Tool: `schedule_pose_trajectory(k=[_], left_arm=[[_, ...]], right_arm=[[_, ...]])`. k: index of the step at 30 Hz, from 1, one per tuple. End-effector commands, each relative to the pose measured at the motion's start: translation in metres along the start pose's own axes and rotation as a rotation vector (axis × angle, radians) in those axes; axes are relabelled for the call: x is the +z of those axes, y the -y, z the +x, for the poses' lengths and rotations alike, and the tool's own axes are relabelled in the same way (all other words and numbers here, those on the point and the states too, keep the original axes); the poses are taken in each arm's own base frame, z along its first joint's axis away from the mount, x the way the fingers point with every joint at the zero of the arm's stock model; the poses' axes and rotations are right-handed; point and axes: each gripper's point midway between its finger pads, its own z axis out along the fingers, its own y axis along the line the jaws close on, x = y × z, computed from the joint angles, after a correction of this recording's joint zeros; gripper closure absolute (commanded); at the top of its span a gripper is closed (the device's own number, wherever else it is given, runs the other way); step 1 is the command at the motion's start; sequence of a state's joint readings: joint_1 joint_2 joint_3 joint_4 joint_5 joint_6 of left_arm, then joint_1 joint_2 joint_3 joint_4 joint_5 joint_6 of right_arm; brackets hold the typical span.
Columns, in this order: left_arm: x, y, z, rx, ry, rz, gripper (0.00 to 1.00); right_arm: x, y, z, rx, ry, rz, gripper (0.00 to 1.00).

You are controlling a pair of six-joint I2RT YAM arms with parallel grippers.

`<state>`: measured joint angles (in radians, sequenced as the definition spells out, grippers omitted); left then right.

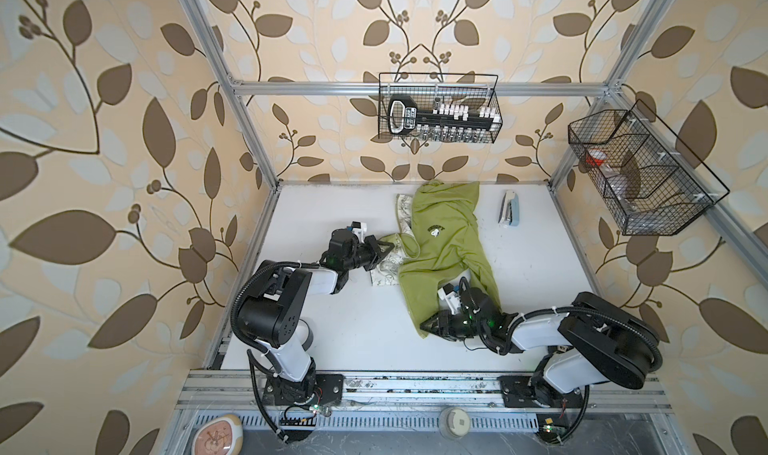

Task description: Zip up the jacket

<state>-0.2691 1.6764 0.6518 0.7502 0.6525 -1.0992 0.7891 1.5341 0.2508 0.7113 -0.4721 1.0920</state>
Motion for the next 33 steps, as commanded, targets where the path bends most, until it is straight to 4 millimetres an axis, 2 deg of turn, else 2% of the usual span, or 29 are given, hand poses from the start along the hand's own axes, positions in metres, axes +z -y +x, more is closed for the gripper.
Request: schedule_pose_trajectory(k=[1,5,9,13,19,22,25,28,30,33], left_arm=[[-0.005,0.024,0.001,0.068,0.001,0.057,1.00],[-0.006,0.024,0.002,0.070,0.000,0.055,1.00],[-0.008,0.024,0.003,0.075,0.000,0.050,1.00],[-0.010,0.024,0.004,0.076,0.000,0.049,1.00],[-0.012,0.029,0.005,0.080,0.002,0.054,1.00],[-0.017,0.037,0.004,0.084,0.010,0.066,1.00],[-0.022,0.046,0.001,0.091,0.023,0.056,1.00],[-0.028,0.042,-0.007,0.082,0.041,-0.006,1.00],[-0.031,0.037,-0.013,0.078,0.050,-0.050,1.00],[-0.037,0.033,-0.025,0.052,0.075,-0.061,1.00]], right_arm=[[0.005,-0.013,0.003,0.033,0.007,-0.078,0.59],[0.015,-0.012,0.012,0.058,-0.007,-0.083,0.52],[0.020,-0.010,0.013,0.079,0.008,-0.080,0.55],[0.021,-0.006,0.010,0.095,0.033,-0.060,0.71],[0.017,-0.006,-0.004,0.082,0.082,-0.021,1.00],[0.013,-0.013,-0.015,0.045,0.103,0.007,1.00],[0.001,-0.026,-0.033,-0.010,0.135,0.044,1.00],[-0.022,-0.038,-0.064,-0.078,0.189,0.120,1.00],[-0.043,-0.050,-0.095,-0.106,0.235,0.150,1.00],[-0.082,-0.061,-0.152,-0.101,0.316,0.177,1.00]])
